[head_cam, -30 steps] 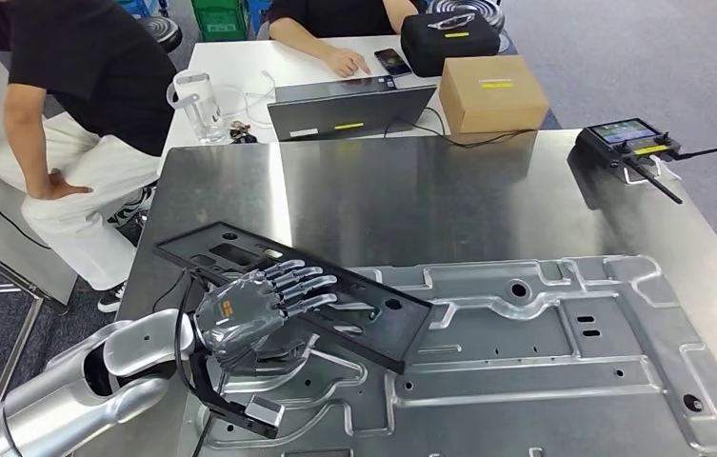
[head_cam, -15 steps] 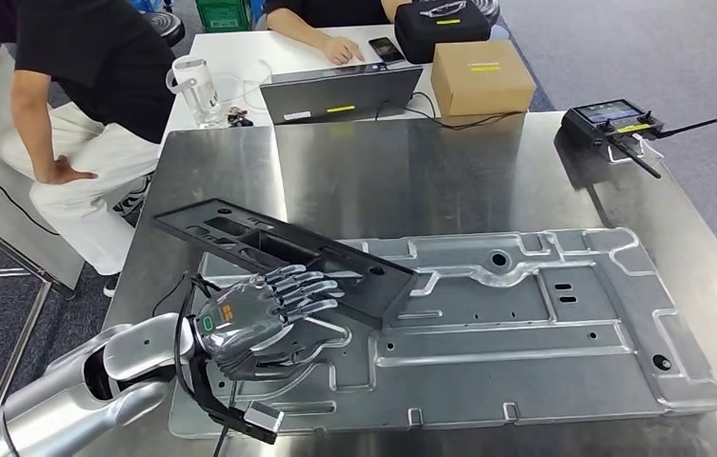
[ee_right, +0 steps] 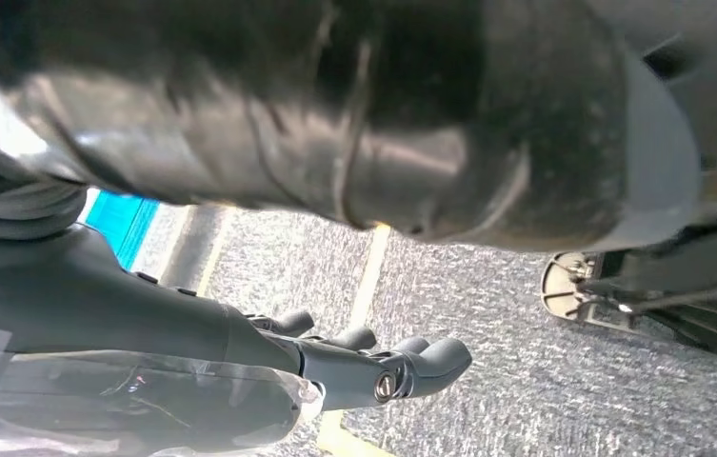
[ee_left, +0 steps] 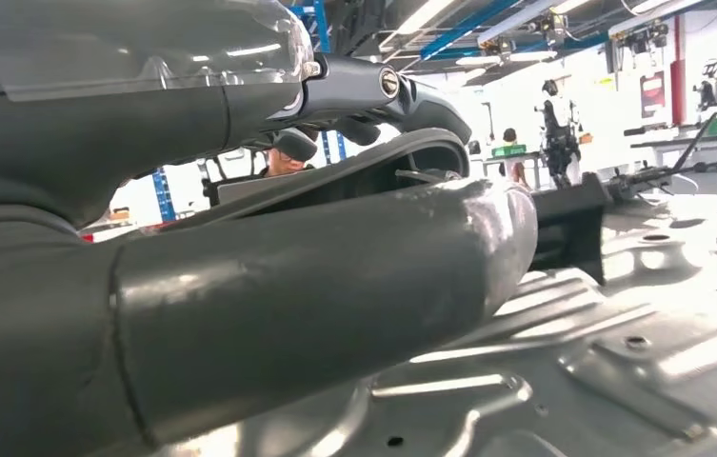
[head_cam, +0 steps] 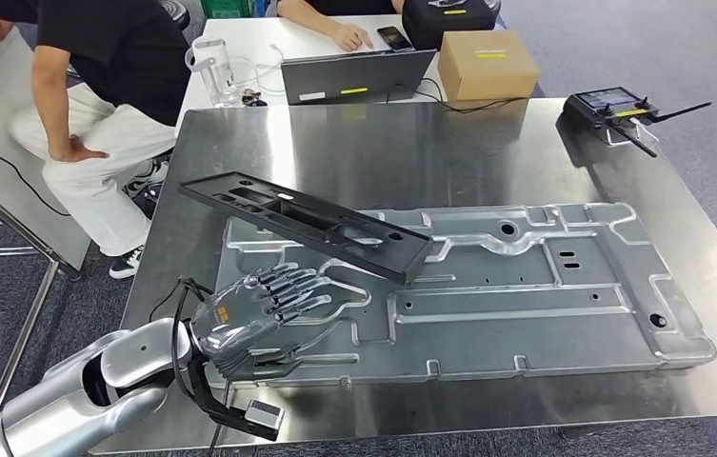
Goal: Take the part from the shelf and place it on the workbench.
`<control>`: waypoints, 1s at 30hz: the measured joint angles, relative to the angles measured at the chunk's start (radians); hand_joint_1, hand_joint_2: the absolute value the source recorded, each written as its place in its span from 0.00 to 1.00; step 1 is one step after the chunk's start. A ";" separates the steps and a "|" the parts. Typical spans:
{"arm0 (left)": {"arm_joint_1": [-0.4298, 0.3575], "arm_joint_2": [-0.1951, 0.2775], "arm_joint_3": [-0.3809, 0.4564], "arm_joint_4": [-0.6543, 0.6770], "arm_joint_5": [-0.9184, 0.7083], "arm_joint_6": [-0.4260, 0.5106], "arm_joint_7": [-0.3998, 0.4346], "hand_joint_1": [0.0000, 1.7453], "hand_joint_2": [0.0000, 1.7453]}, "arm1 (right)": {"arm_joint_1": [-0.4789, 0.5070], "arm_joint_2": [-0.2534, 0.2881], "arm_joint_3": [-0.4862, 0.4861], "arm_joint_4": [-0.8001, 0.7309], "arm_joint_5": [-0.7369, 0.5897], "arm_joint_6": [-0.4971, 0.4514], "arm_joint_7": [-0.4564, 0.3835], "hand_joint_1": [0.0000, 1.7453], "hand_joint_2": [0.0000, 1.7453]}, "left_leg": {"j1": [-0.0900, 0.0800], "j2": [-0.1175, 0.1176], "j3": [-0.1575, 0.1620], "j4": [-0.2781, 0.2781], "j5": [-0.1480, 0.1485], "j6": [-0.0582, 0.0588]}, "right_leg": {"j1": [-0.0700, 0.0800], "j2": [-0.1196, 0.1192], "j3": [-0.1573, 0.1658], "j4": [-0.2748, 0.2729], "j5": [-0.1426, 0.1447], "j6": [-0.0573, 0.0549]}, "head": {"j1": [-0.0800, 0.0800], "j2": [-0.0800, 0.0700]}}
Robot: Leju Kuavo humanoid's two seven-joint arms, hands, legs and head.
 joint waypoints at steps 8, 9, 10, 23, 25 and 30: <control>0.054 0.009 0.033 0.003 -0.004 0.035 0.015 0.00 0.00 | -0.001 -0.001 0.000 0.000 0.002 -0.012 0.000 0.00 0.00 | 0.007 -0.004 -0.058 0.141 -0.129 -0.041 | -0.004 -0.008 -0.027 -0.079 0.055 -0.044 | 0.000 0.000; 0.060 0.010 0.036 0.003 -0.004 0.037 0.015 0.00 0.00 | 0.000 -0.002 0.000 0.000 0.002 -0.013 0.000 0.00 0.00 | 0.010 -0.004 -0.068 0.201 -0.164 -0.046 | -0.004 -0.009 -0.043 -0.078 0.067 -0.044 | 0.000 0.000; 0.066 0.010 0.039 0.004 -0.004 0.039 0.016 0.00 0.00 | 0.000 -0.002 0.000 0.000 0.002 -0.013 0.000 0.00 0.00 | 0.012 -0.003 -0.069 0.248 -0.178 -0.050 | -0.004 -0.009 -0.060 -0.076 0.078 -0.043 | 0.000 0.000; 0.125 0.006 0.107 -0.001 -0.030 0.089 0.036 0.00 0.00 | 0.000 -0.003 0.000 0.000 0.017 -0.018 -0.018 0.00 0.00 | 0.012 0.001 0.108 -0.020 -0.078 0.007 | -0.012 -0.004 -0.188 0.083 -0.001 0.021 | 0.001 0.000; 0.138 0.004 0.112 -0.001 -0.025 0.087 0.036 0.00 0.00 | 0.000 -0.003 0.000 0.000 0.016 -0.018 -0.008 0.00 0.00 | 0.007 0.001 0.078 -0.018 -0.054 0.013 | -0.012 -0.004 -0.205 0.200 -0.067 0.022 | 0.001 0.000; 0.161 0.001 0.132 0.000 -0.043 0.127 0.039 0.00 0.00 | -0.002 -0.007 0.000 -0.002 0.009 -0.030 -0.032 0.00 0.00 | -0.009 0.001 0.000 -0.004 -0.002 0.008 | 0.007 -0.003 -0.027 0.056 0.006 -0.014 | 0.001 0.000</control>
